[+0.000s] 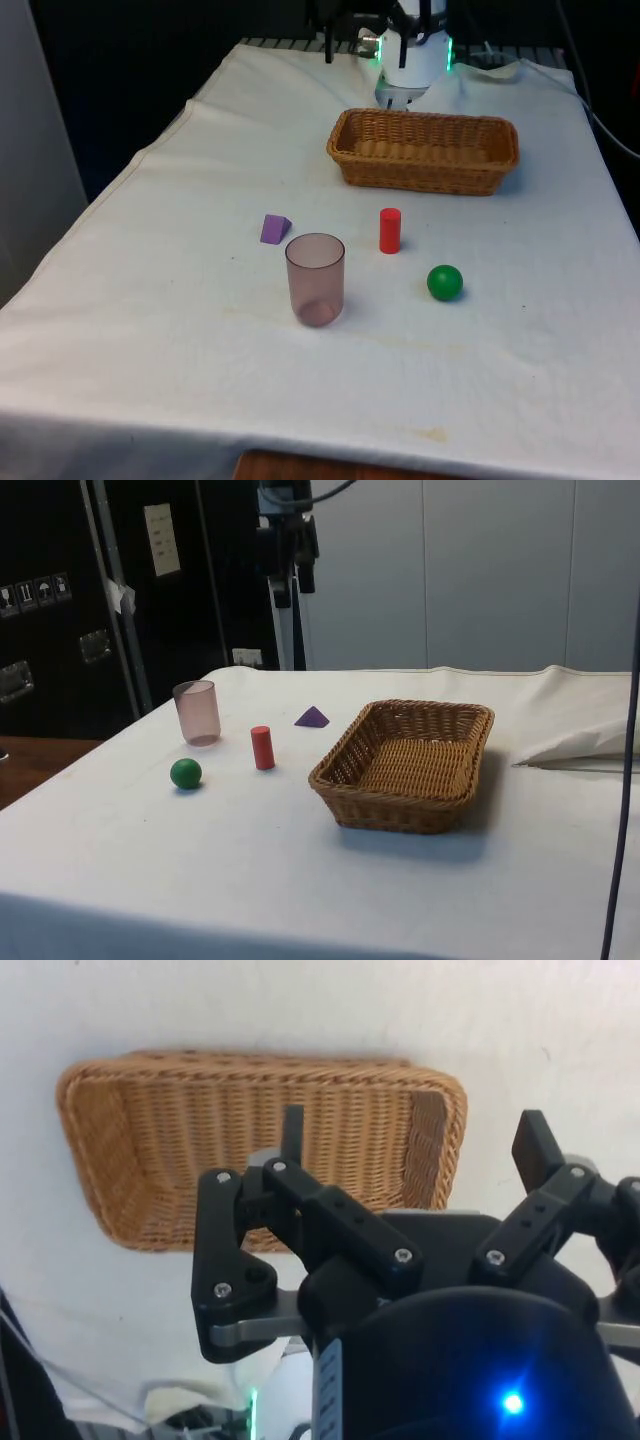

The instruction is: Pick up the triangular block and place it into the basket.

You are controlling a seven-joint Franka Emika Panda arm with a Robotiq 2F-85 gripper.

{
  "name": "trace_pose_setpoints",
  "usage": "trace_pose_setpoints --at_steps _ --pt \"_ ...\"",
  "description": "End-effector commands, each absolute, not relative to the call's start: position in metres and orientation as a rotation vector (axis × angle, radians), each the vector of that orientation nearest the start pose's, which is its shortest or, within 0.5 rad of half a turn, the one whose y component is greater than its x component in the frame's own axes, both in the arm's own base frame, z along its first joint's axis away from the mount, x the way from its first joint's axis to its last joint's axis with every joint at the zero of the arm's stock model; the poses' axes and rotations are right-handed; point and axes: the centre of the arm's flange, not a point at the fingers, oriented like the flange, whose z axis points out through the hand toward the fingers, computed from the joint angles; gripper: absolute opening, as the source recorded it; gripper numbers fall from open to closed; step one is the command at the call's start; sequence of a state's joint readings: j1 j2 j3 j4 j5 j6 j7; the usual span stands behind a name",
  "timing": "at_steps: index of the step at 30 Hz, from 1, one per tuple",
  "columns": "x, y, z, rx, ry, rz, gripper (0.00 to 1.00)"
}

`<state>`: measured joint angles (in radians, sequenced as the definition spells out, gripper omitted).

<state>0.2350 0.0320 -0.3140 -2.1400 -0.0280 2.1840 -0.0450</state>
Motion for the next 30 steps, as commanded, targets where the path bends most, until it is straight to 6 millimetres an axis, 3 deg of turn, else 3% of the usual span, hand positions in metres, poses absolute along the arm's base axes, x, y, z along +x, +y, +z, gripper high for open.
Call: trace_pose_setpoints --at_steps 1,13,30 --pt "0.543 -0.049 0.388 -3.175 0.026 -0.037 1.00" --pt "0.541 -0.071 0.357 -3.185 0.021 -0.109 1.00" --pt "0.542 -0.096 0.330 -3.219 -0.006 -0.134 1.00"
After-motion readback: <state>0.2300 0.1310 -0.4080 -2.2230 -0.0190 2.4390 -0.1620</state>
